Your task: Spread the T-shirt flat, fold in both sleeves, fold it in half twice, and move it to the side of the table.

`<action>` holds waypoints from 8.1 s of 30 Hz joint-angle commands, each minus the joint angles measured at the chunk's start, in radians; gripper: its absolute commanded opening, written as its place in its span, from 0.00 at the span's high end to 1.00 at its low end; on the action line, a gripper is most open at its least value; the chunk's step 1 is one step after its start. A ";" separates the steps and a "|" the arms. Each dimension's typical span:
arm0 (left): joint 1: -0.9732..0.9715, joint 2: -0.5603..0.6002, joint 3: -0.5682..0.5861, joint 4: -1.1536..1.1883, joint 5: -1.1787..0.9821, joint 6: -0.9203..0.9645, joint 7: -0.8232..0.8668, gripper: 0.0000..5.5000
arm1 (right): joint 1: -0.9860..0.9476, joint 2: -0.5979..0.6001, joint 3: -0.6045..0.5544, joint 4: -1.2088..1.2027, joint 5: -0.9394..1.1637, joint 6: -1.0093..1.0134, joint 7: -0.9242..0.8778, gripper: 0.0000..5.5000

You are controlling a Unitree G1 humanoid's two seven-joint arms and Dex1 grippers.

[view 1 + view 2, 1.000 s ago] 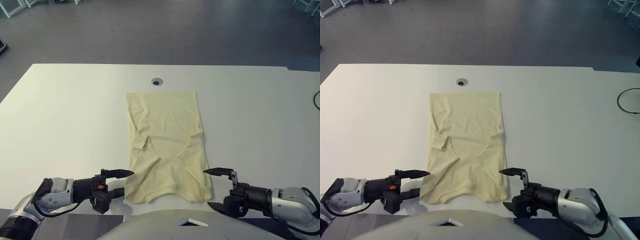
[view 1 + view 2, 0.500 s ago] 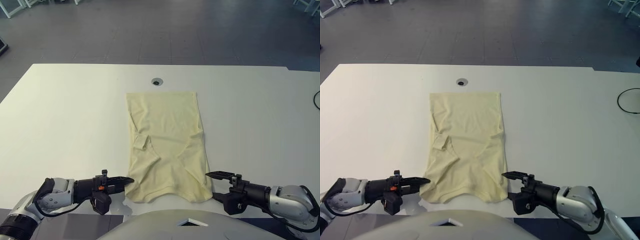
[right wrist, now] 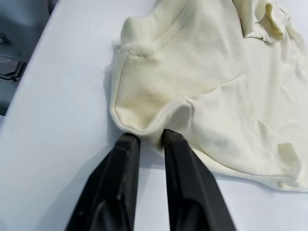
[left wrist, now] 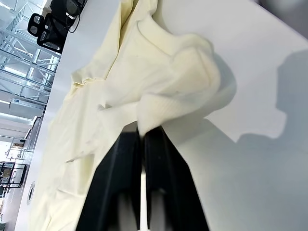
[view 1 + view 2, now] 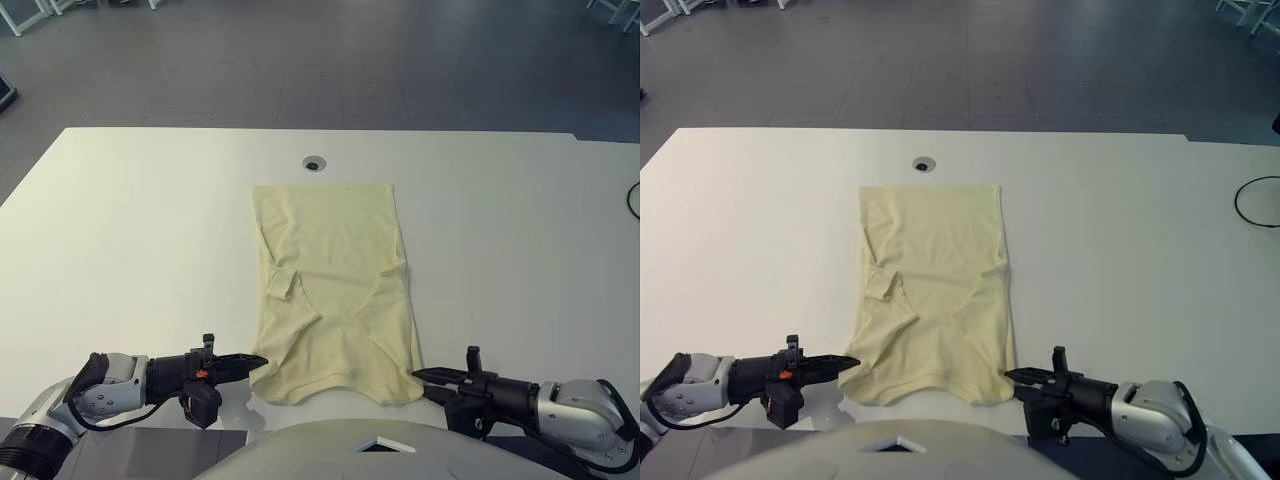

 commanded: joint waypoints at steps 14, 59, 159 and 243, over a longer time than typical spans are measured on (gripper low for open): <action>-0.005 0.039 -0.053 0.007 -0.035 0.030 -0.018 1.00 | -0.043 -0.028 -0.011 0.003 0.114 -0.014 0.050 1.00; 0.335 0.342 0.272 -0.569 -0.853 0.499 -0.443 1.00 | -0.060 -0.136 -0.418 -0.197 1.096 0.492 0.508 1.00; -0.903 -0.428 0.181 0.883 -0.432 1.139 -0.768 0.84 | -1.428 0.497 0.028 1.536 0.537 0.541 0.465 0.90; -0.292 -0.117 0.355 -0.295 -0.877 1.611 -0.908 0.41 | -0.722 0.268 -0.080 0.110 0.866 1.137 0.256 1.00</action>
